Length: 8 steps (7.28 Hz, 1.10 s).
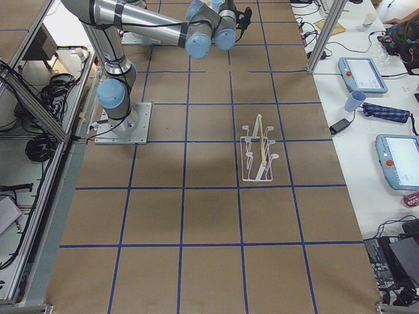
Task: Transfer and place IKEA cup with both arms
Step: 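Carry the yellow cup toward the left gripper while the left arm reaches to meet it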
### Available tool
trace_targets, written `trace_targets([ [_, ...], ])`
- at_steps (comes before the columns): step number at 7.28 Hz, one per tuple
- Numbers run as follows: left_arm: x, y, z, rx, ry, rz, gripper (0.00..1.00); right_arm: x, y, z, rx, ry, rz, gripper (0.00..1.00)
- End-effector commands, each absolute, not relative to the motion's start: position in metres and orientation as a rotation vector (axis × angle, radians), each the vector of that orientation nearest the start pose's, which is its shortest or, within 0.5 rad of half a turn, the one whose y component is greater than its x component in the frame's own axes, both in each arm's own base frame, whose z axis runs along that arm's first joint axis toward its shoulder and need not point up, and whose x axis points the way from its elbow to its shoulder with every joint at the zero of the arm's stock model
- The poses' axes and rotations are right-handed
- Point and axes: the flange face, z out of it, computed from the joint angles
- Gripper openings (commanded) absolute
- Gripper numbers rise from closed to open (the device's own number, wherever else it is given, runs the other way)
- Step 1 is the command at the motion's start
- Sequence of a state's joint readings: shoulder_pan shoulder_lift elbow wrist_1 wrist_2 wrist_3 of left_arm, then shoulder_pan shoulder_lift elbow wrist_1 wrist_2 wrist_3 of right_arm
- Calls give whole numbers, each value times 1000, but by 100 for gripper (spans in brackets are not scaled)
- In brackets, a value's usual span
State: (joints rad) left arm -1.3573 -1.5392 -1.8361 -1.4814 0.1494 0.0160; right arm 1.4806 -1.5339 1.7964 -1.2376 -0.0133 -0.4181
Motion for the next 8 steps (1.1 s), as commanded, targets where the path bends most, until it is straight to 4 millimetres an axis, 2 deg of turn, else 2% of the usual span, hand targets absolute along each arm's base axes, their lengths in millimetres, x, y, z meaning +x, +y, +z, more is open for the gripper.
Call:
trace_targets([
  [1, -154, -498, 477, 160, -1697, 91, 100, 204, -490, 431, 192, 1570, 107, 12],
  [2, -162, -495, 477, 140, -1699, 88, 100, 205, -490, 431, 192, 1570, 110, 12],
  [5, -163, -494, 476, 143, -1711, 82, 100, 205, -490, 432, 191, 1570, 109, 12],
  [6, -163, -493, 475, 144, -1713, 80, 81, 205, -490, 433, 191, 1571, 109, 12],
  [7, -163, -491, 478, 139, -1713, 86, 53, 205, -490, 434, 200, 1570, 118, 12],
  [8, -163, -491, 479, 138, -1713, 87, 45, 205, -490, 434, 202, 1569, 119, 12],
])
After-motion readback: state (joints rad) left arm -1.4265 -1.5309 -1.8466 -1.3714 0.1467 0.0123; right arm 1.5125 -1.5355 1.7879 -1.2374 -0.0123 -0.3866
